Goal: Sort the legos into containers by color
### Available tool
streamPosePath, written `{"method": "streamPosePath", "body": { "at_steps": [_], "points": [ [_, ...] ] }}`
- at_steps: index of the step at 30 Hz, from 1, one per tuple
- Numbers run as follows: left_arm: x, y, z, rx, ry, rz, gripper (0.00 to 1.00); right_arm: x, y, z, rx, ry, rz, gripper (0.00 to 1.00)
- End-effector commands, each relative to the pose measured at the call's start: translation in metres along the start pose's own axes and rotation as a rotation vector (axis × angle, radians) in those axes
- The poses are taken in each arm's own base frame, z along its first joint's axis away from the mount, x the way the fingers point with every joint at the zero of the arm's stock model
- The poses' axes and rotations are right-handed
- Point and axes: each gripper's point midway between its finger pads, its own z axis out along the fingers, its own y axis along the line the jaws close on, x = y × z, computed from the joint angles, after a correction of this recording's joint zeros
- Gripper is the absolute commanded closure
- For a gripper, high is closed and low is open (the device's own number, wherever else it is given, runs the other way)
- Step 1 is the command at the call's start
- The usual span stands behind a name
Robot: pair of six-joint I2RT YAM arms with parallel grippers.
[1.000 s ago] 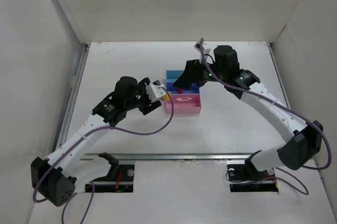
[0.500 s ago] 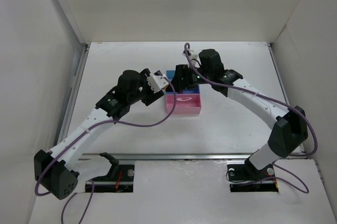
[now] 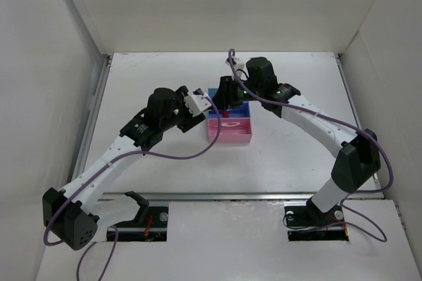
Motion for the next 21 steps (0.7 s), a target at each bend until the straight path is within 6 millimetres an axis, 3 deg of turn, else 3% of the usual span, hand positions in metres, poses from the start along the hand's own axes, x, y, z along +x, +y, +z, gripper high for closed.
{"method": "streamPosePath", "body": {
  "at_steps": [1,3,8,10,14,19,21],
  "points": [
    [-0.027,0.017,-0.007,-0.058,-0.085,0.012,1.0,-0.03,0.027,-0.003,-0.072,-0.075,-0.074,0.53],
    [-0.027,0.017,-0.007,-0.058,-0.085,0.012,1.0,-0.028,0.024,0.0,-0.068,-0.069,-0.069,0.62],
    [-0.02,0.012,-0.004,-0.048,-0.07,0.011,1.0,-0.028,0.024,0.0,-0.068,-0.069,-0.069,0.99],
    [-0.02,0.012,-0.004,-0.047,-0.07,0.002,1.0,-0.03,0.027,-0.003,-0.073,-0.076,-0.075,1.0],
    [0.013,0.003,0.003,-0.054,0.018,-0.004,1.0,-0.02,0.022,-0.008,-0.048,-0.059,-0.077,1.0],
    [0.035,-0.009,0.004,-0.037,0.062,0.019,1.0,-0.023,0.02,-0.033,-0.012,-0.095,-0.082,1.0],
    [0.038,-0.011,0.003,-0.035,0.065,0.009,1.0,-0.022,0.007,-0.041,0.028,-0.102,-0.059,1.0]
  ]
}}
